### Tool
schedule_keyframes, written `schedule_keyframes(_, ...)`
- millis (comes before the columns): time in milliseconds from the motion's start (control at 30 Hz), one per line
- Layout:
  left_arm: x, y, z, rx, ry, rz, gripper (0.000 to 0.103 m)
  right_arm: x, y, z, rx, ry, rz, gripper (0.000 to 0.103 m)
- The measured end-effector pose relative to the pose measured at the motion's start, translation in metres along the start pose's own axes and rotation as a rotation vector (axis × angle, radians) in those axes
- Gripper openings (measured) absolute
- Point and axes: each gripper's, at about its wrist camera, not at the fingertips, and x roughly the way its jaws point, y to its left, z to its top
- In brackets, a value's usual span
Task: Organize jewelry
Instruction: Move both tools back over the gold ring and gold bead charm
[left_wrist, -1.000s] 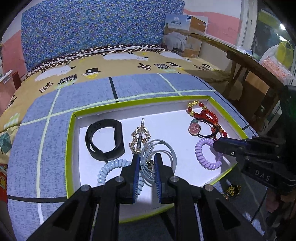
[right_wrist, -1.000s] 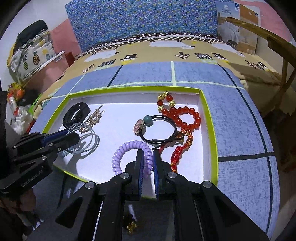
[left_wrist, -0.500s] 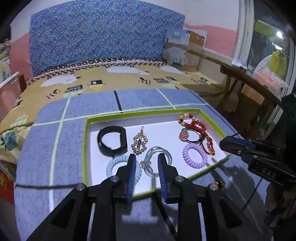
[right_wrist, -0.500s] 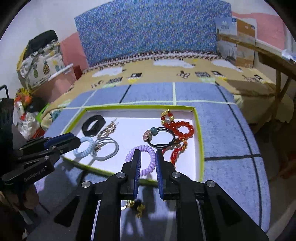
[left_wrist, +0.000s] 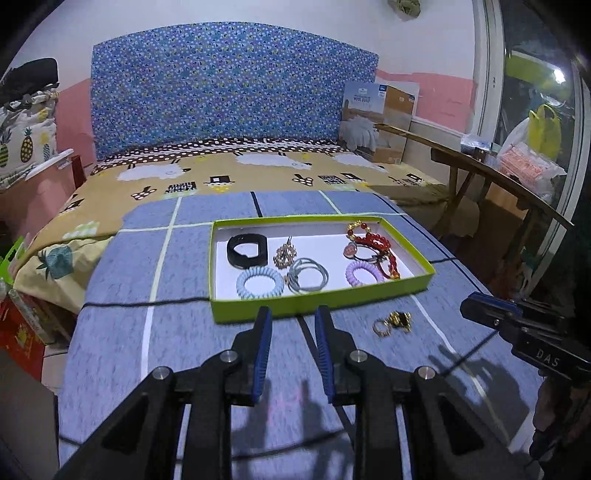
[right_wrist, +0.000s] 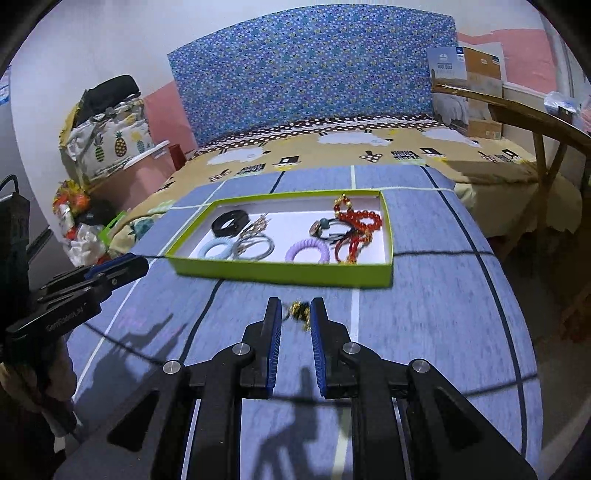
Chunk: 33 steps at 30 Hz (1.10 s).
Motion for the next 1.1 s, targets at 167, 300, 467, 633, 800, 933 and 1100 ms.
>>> schedule_keyframes(167,-0.014,-0.007,-0.011,0.016,-0.002,0.011,0.025,-0.012,0.005,-0.012,0.000,-0.004,0.012,0.016)
schedule_keyframes(300,-0.022,-0.011,-0.019,0.022,-0.001,0.012,0.025,-0.017,0.007,-0.018,-0.004,-0.006,0.018,0.026)
schedule_keyframes(467,-0.025,-0.012,-0.027,0.028,0.007,0.014,0.025,-0.020,0.008,-0.022,-0.005,-0.007,0.020,0.027)
schedule_keyframes(633,-0.027,-0.013,-0.028,0.028,0.006,0.018,0.025,-0.021,0.009,-0.023,-0.007,-0.005,0.018,0.027)
schedule_keyframes(800,-0.027,-0.014,-0.029,0.030,0.007,0.019,0.025,-0.020,0.008,-0.025,-0.007,0.004,0.016,0.027)
schedule_keyframes(933,-0.026,-0.015,-0.030,0.029,0.015,0.020,0.025,-0.016,0.006,-0.025,-0.006,0.014,0.014,0.027)
schedule_keyframes(1100,-0.019,-0.016,-0.030,0.030,0.029,0.020,0.025,-0.010,0.003,-0.023,-0.007,0.028,0.011,0.027)
